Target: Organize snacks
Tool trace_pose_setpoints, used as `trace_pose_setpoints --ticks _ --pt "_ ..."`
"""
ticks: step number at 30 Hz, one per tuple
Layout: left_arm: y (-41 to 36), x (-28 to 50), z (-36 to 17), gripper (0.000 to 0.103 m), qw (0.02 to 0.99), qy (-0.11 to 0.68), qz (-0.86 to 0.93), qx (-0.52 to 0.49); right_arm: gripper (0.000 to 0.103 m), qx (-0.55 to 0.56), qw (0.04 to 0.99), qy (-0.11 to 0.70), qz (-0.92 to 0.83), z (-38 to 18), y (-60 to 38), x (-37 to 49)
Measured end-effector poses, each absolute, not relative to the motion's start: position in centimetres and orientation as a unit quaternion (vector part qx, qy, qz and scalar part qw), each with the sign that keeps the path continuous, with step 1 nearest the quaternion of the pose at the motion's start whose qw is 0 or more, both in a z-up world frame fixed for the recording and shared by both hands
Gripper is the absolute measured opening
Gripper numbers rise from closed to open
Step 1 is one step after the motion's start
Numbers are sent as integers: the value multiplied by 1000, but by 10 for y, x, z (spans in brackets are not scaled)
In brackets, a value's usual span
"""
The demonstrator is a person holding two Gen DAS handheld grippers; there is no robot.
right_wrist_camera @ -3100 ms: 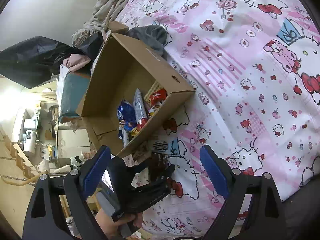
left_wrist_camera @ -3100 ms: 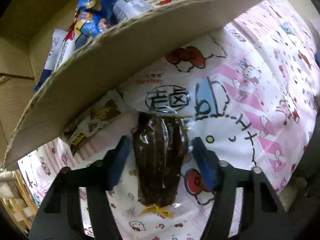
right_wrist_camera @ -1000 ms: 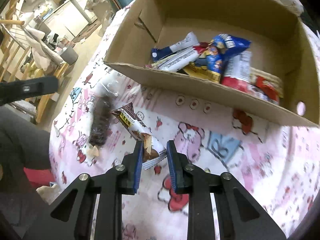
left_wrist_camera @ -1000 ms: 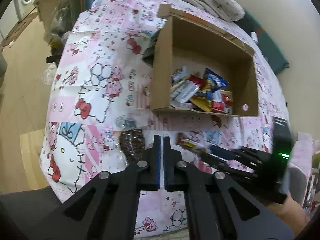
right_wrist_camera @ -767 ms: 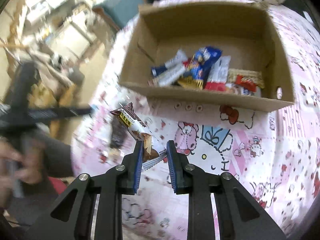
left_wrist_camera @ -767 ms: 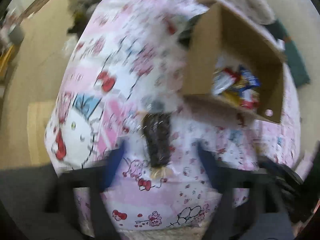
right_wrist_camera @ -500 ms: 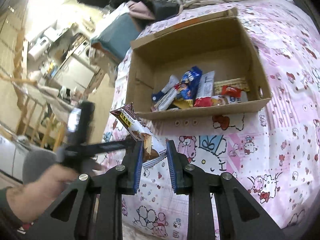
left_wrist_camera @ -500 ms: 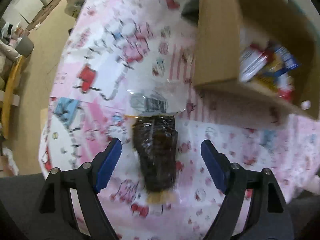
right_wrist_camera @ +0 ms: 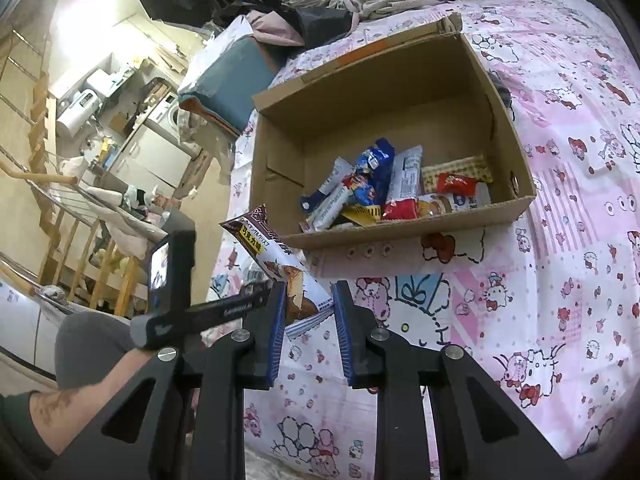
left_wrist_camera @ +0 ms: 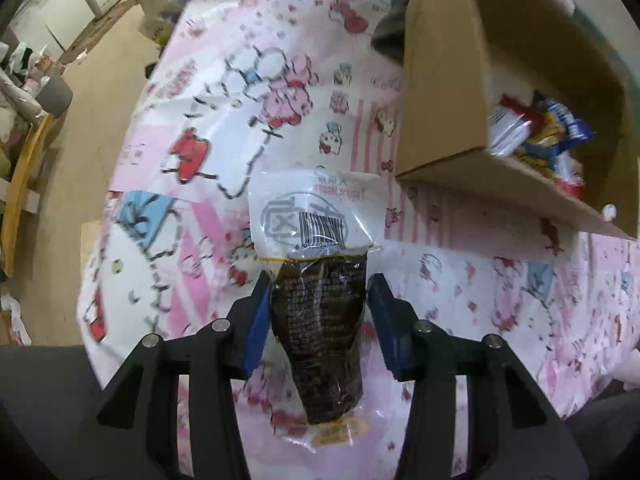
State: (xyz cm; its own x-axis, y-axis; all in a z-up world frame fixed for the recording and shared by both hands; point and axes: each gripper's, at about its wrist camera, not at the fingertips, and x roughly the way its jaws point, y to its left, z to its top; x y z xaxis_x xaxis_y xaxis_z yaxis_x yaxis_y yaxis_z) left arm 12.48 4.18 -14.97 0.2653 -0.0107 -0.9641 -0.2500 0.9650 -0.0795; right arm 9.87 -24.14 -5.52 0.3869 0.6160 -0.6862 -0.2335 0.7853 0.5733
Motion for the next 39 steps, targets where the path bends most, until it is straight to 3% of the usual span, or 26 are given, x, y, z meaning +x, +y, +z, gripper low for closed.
trace_pose_setpoints --ticks 4,5,6,9,13,14,16,17,21,28,30,31,34,36,39 --pt "41 96 -110 39 813 567 57 -120 25 209 812 477 264 -47 -246 97" --pt "40 90 -101 11 821 556 50 -118 25 212 814 472 263 -45 -248 97" --pt "37 85 -87 3 831 544 35 -114 25 215 817 467 262 -42 -251 97" --pt "35 83 -57 3 857 503 25 -105 25 229 826 449 252 -33 -262 102" --pt "37 109 -66 4 835 538 11 -112 25 251 829 441 236 -31 -277 113" --pt "43 111 -74 5 830 545 25 -113 25 253 829 441 233 -31 -278 113" --pt "52 115 -101 35 803 579 58 -132 25 259 825 449 225 -38 -280 112" --pt "55 115 -114 68 786 596 70 -148 25 262 822 455 222 -42 -280 113" --pt "56 122 -153 70 744 614 108 -239 25 260 817 465 220 -49 -274 115" --pt "27 162 -186 72 745 610 185 -195 25 242 816 477 217 -58 -266 116" --pt "19 171 -194 96 744 618 200 -159 25 243 813 484 213 -61 -267 116" --pt "18 173 -198 99 740 622 207 -148 25 246 812 485 213 -62 -268 116" --pt "20 168 -199 96 748 611 205 -161 25 251 810 485 212 -62 -270 117" --pt "19 161 -195 76 758 604 194 -152 25 255 811 481 215 -61 -270 119" --pt "20 147 -188 61 771 599 171 -130 25 263 809 478 218 -61 -269 121"
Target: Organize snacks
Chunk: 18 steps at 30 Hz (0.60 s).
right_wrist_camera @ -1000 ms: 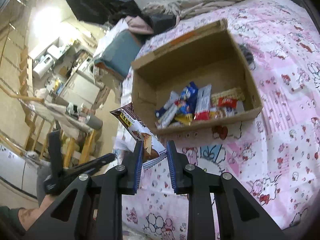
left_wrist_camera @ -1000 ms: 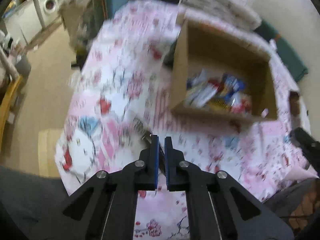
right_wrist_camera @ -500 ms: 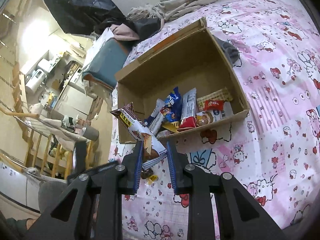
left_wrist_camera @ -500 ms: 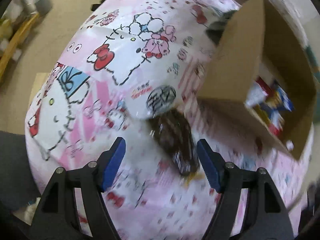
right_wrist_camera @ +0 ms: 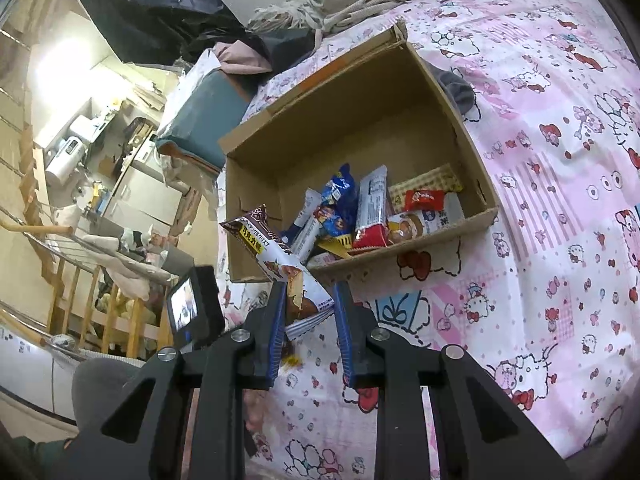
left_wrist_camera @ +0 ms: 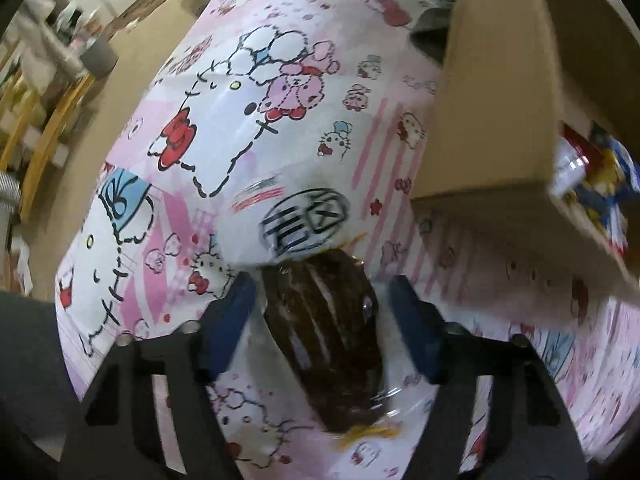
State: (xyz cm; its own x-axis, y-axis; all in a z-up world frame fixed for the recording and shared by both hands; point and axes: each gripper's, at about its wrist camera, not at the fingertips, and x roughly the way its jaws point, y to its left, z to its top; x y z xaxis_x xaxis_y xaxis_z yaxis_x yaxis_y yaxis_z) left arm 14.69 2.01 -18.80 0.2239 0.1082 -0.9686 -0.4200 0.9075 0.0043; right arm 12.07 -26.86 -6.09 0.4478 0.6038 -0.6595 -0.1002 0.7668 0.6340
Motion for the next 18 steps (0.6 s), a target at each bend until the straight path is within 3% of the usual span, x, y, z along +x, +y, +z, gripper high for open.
trace_pose_setpoints --ticks 1,3,7,8,18 --pt "22 144 -186 60 774 599 162 -127 25 266 808 479 219 -61 -268 121" --pt "27 140 -183 47 776 599 152 -130 25 267 807 479 218 -62 -267 122" --pt "30 125 -173 40 772 609 120 -139 25 274 806 477 219 -61 -268 121" --pt "30 120 -169 19 774 607 113 -138 25 277 806 475 219 -60 -270 121" --pt "26 95 -130 10 796 587 57 -139 25 282 807 470 220 -57 -271 117"
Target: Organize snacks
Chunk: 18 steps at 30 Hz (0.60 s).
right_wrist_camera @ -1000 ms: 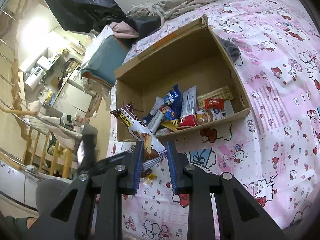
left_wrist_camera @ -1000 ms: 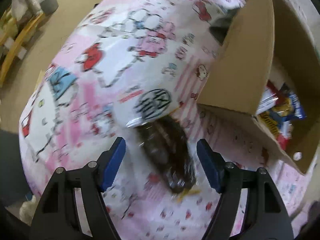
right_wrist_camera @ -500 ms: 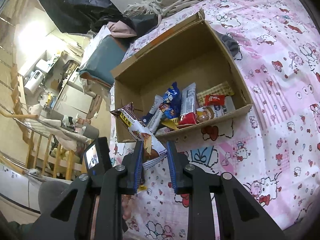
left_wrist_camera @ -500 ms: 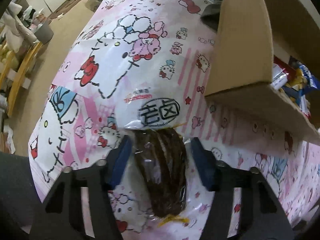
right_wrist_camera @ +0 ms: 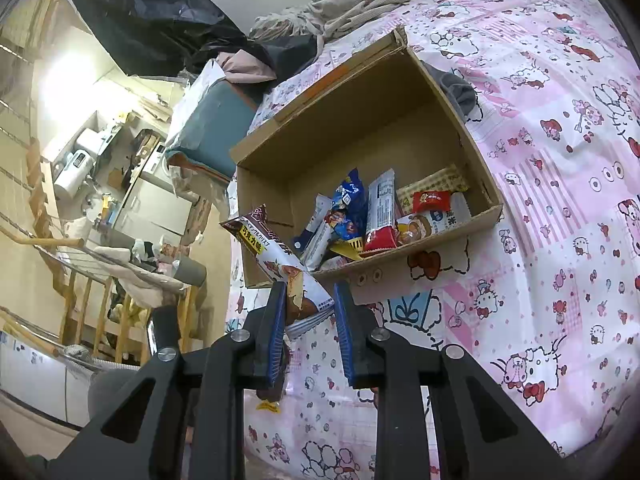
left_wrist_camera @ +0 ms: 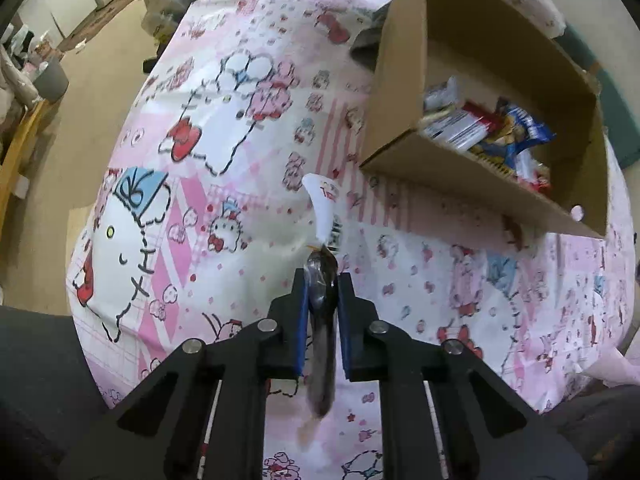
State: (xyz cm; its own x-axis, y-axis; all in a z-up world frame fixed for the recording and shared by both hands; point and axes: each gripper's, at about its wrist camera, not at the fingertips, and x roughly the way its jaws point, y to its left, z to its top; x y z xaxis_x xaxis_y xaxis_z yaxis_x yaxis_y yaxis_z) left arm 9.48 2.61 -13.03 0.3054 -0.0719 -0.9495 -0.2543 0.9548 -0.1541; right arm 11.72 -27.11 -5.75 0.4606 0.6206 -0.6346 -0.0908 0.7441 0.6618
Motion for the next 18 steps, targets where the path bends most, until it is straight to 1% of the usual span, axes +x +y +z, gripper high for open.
trace_pose_setpoints --ticks 3,6,13,14,18 --pt "21 103 -125 10 798 588 41 -125 25 282 806 472 218 -59 -272 118" --pt "21 113 -132 10 794 594 39 -122 25 285 805 473 216 -59 -274 118" --pt "5 131 -184 11 740 664 22 -104 25 275 805 479 216 -60 -271 118" --pt "3 129 -187 10 738 666 21 -102 25 275 805 480 215 -60 -271 118" --pt "0 124 -175 8 752 652 15 -90 25 286 803 479 211 -59 -277 117"
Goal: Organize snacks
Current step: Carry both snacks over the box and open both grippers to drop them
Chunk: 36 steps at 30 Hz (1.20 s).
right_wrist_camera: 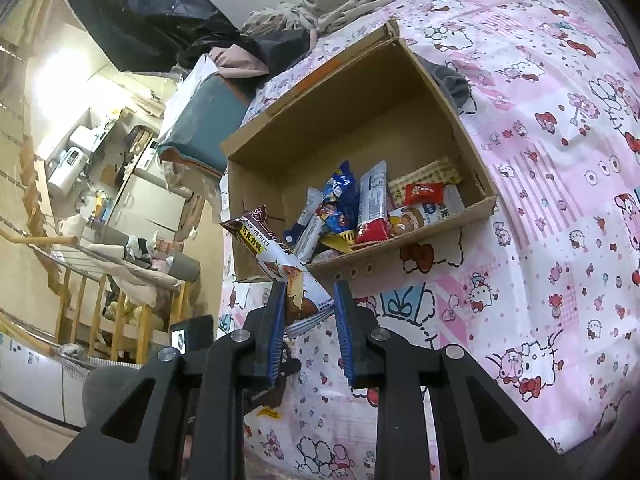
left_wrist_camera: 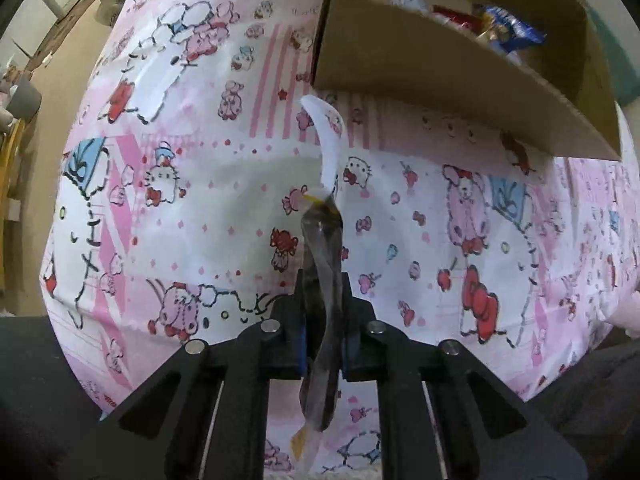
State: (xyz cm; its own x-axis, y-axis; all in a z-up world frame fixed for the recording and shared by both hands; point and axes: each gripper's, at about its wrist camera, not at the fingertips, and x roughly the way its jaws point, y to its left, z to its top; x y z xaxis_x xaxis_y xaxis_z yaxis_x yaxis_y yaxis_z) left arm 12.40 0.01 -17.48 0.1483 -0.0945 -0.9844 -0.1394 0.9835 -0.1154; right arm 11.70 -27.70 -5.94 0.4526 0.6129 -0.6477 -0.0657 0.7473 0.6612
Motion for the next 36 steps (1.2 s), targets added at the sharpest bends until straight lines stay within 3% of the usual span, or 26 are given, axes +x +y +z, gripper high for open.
trace_pose_setpoints --ticks 7,14,21,36 --pt "20 118 -81 8 806 578 4 -129 25 302 818 446 199 -40 -299 128" --pt "5 182 -11 8 853 508 -17 -116 25 295 830 437 183 -34 -310 175" --pt "-19 254 -22 9 852 517 -5 -85 25 278 831 460 144 -61 -315 217" --pt "-52 288 -79 9 838 542 21 -51 29 289 791 520 140 -100 -304 226"
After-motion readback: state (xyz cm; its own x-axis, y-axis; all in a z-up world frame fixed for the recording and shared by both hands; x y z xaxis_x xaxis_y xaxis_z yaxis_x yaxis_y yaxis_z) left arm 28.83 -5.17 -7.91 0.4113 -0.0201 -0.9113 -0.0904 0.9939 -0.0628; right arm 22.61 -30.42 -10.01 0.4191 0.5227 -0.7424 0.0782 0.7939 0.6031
